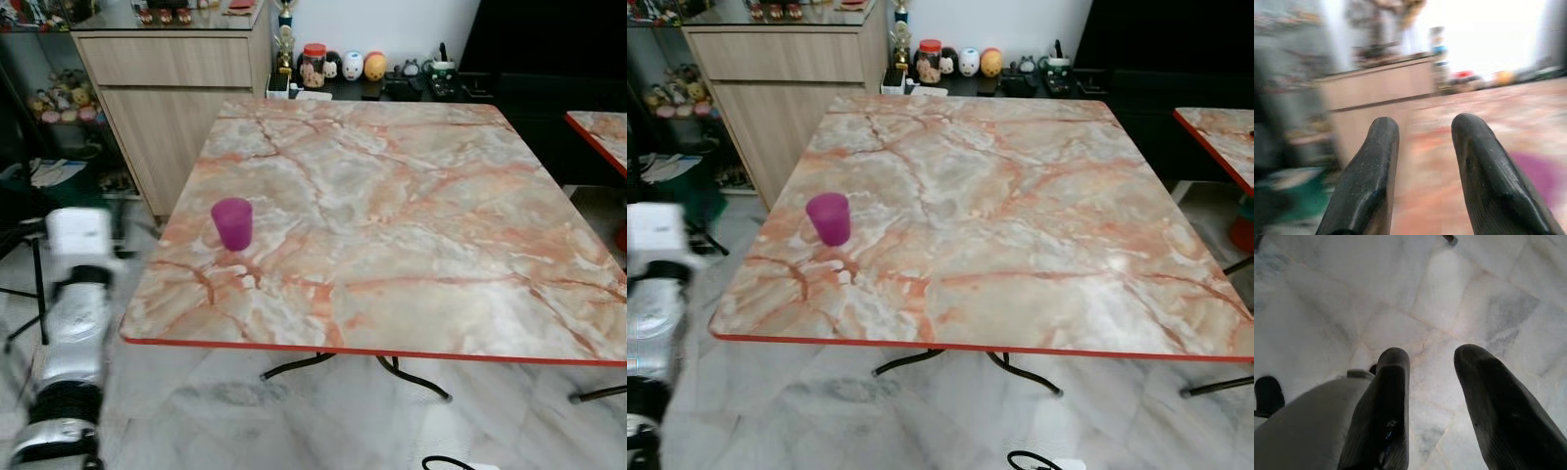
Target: Setting the table
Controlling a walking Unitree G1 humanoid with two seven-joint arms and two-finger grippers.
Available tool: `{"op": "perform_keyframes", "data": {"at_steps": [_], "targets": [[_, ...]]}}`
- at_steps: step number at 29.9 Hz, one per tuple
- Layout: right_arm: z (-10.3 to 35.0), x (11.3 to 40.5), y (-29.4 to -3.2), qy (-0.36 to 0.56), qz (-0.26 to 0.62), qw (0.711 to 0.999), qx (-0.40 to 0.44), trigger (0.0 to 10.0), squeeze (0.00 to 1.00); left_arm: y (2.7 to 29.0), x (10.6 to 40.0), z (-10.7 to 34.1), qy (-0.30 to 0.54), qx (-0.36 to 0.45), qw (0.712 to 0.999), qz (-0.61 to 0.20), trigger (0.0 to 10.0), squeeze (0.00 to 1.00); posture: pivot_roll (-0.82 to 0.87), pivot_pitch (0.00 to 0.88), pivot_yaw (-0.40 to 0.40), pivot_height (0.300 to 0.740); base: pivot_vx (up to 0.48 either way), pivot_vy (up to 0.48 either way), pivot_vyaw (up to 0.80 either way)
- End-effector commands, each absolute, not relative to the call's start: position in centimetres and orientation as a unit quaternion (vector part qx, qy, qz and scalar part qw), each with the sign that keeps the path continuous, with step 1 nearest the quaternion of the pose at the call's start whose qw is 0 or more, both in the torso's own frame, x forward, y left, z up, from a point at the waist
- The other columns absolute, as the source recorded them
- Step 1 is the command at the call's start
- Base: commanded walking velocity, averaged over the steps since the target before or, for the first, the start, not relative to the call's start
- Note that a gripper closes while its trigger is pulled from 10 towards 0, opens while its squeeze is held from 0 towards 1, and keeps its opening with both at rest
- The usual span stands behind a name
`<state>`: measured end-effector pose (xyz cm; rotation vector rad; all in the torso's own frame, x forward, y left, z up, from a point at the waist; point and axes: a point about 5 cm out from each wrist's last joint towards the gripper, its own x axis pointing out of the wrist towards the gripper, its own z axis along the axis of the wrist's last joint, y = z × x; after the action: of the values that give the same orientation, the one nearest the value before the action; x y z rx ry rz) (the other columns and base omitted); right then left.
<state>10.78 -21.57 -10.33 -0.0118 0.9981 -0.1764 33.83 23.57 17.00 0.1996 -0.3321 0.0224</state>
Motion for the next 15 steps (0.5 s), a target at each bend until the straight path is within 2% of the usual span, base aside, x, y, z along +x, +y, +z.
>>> {"op": "perform_keyframes", "data": {"at_steps": [1,2,5,10,15], "targets": [[-10.3,10.6,-21.8,0.478,-0.093,0.873,0.001,10.0,0.0,21.5,34.0,17.2,-0.157,0.07,0.984,-0.049,10.0,0.0,0.02,0.0,-0.026,0.736,0.0,0.0,0.0],[-10.3,10.6,-21.8,0.478,-0.093,0.873,0.001,10.0,0.0,21.5,34.0,17.2,-0.157,0.07,0.984,-0.049,10.0,0.0,0.02,0.0,-0.026,0.736,0.0,0.0,0.0],[-10.3,10.5,-22.0,0.476,-0.096,0.874,0.004,10.0,0.0,19.2,33.0,16.0,-0.133,0.045,0.983,-0.116,10.0,0.0,0.02,0.0,-0.018,0.736,0.0,0.0,0.0],[-10.4,10.0,-22.2,0.481,-0.099,0.871,0.006,10.0,0.0,18.9,32.1,16.2,-0.124,0.007,0.985,-0.117,10.0,0.0,0.03,0.0,-0.024,0.736,0.0,0.0,0.0],[-10.4,10.1,-22.1,0.482,-0.093,0.871,0.002,10.0,0.0,18.6,32.0,16.4,-0.13,0.002,0.986,-0.1,10.0,0.0,0.03,0.0,-0.02,0.736,0.0,0.0,0.0]]}}
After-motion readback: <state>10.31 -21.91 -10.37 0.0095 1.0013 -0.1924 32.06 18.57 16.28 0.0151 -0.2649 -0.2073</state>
